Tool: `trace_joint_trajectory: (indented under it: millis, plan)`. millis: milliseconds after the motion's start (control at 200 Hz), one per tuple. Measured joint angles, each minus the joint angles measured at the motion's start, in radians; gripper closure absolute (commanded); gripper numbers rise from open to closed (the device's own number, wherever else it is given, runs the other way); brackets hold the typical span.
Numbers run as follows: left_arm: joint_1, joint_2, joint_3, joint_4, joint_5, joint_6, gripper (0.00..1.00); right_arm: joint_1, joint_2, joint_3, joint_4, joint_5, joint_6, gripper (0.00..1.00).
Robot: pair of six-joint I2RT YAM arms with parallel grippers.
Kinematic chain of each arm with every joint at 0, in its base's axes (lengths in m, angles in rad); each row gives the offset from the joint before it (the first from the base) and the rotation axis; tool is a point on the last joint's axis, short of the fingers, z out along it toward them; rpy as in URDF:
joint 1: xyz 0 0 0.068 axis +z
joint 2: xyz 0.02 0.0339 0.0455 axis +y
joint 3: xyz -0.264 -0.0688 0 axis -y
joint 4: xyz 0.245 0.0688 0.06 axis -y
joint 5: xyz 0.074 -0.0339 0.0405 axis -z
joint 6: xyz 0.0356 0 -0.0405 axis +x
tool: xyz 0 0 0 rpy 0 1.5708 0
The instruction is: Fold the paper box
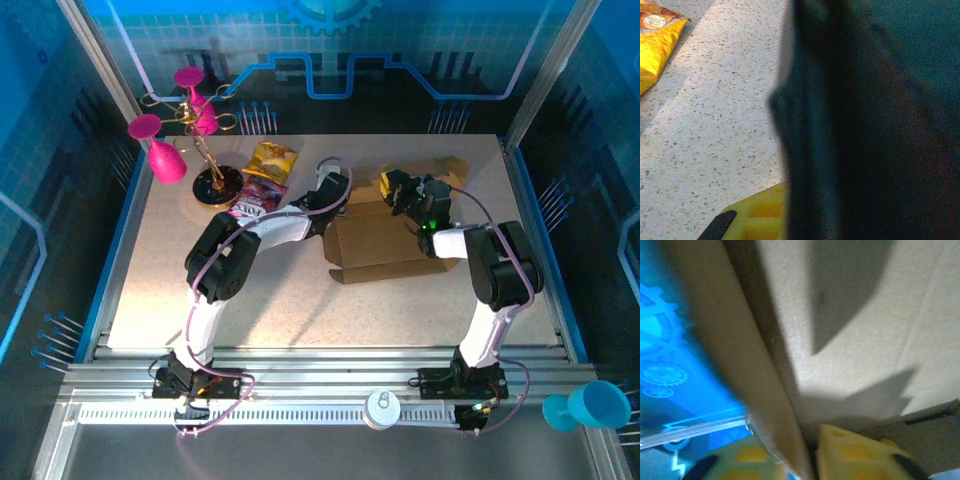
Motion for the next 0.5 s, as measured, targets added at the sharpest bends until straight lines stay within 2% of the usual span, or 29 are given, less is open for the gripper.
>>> trace_joint_trajectory:
  millis: [120, 235, 295, 390, 455, 500]
  plan:
    - [0.008, -0.001, 0.000, -0.001, -0.005, 0.004, 1.00, -0.001, -0.088, 0.000, -0.138, 0.006, -0.032, 0.44]
    - [0.020, -0.018, -0.001, -0.035, 0.010, 0.003, 1.00, -0.018, -0.276, 0.036, -0.406, 0.033, -0.122, 0.33]
    - [0.030, -0.038, -0.001, -0.068, 0.030, 0.003, 1.00, -0.040, -0.375, 0.098, -0.562, 0.053, -0.182, 0.32]
    - [0.049, -0.075, 0.004, -0.133, 0.069, 0.003, 1.00, -0.090, -0.500, 0.228, -0.797, 0.086, -0.278, 0.35]
    - [0.063, -0.093, 0.029, -0.189, 0.103, 0.002, 1.00, -0.130, -0.554, 0.314, -0.932, 0.107, -0.335, 0.36]
    - [0.073, -0.101, 0.056, -0.235, 0.130, 0.000, 1.00, -0.159, -0.579, 0.375, -1.023, 0.116, -0.383, 0.40]
